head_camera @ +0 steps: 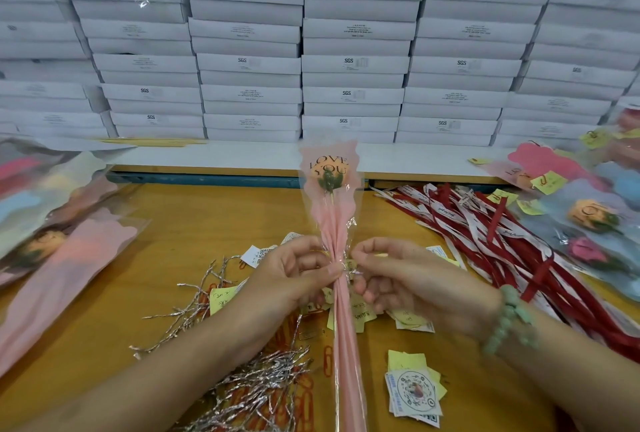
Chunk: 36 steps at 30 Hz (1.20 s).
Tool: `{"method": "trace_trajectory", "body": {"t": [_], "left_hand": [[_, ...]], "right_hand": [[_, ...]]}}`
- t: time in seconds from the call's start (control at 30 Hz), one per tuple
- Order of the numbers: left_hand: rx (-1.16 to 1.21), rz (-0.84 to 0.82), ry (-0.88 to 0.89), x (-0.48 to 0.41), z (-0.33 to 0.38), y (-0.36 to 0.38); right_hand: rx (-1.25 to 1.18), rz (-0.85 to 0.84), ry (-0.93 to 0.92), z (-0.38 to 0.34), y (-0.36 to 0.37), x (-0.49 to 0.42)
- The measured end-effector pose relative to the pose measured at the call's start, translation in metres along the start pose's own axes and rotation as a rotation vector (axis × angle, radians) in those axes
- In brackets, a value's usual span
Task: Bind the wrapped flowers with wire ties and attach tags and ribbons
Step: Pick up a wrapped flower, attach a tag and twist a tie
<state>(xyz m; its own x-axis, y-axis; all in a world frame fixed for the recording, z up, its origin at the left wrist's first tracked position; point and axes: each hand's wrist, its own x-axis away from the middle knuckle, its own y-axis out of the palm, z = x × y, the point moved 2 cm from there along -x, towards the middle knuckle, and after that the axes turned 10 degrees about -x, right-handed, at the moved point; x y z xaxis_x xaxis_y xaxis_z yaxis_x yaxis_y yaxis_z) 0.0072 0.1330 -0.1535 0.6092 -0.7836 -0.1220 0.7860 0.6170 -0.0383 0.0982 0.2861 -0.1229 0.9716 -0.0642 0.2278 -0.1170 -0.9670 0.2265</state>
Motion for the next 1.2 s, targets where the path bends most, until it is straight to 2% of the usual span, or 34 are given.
{"method": "trace_trajectory", "body": {"t": [0.13,0.23,0.3,0.33,0.47,0.63,0.73,0.8,0.93,1.07,1.2], "left_hand": [[0.036,0.012,-0.032,0.0,-0.002,0.0],[0.032,0.011,-0.039,-0.001,-0.003,0.0],[0.027,0.01,-0.039,-0.001,-0.004,0.001],[0.025,0.008,-0.039,-0.002,-0.004,0.001],[0.018,0.009,-0.039,-0.002,-0.004,0.001],[0.017,0.001,-0.047,-0.001,-0.003,0.001],[0.021,-0.001,-0.049,-0.001,-0.003,0.001],[0.023,-0.003,-0.05,-0.001,-0.003,0.002],[0.033,-0.005,-0.045,-0.001,-0.002,0.003],[0.028,0.002,-0.048,0.0,-0.001,0.003],[0.026,-0.006,-0.058,0.0,0.0,0.003]], "right_hand": [[0.827,0.232,-0.201,-0.033,-0.035,0.004],[1.413,0.602,-0.232,-0.049,-0.082,0.005],[1.576,0.801,-0.187,-0.051,-0.112,0.006],[1.59,0.847,-0.148,-0.049,-0.124,0.006],[1.56,0.833,-0.058,-0.039,-0.147,0.0],[1.435,0.84,-0.209,-0.041,-0.15,0.003],[1.379,0.919,-0.396,-0.047,-0.145,0.007],[1.141,0.902,-0.549,-0.053,-0.137,0.007],[0.401,0.773,-0.733,-0.067,-0.117,0.012],[0.125,0.681,-0.868,-0.08,-0.101,0.023],[0.031,0.597,-1.044,-0.099,-0.076,0.039]]}}
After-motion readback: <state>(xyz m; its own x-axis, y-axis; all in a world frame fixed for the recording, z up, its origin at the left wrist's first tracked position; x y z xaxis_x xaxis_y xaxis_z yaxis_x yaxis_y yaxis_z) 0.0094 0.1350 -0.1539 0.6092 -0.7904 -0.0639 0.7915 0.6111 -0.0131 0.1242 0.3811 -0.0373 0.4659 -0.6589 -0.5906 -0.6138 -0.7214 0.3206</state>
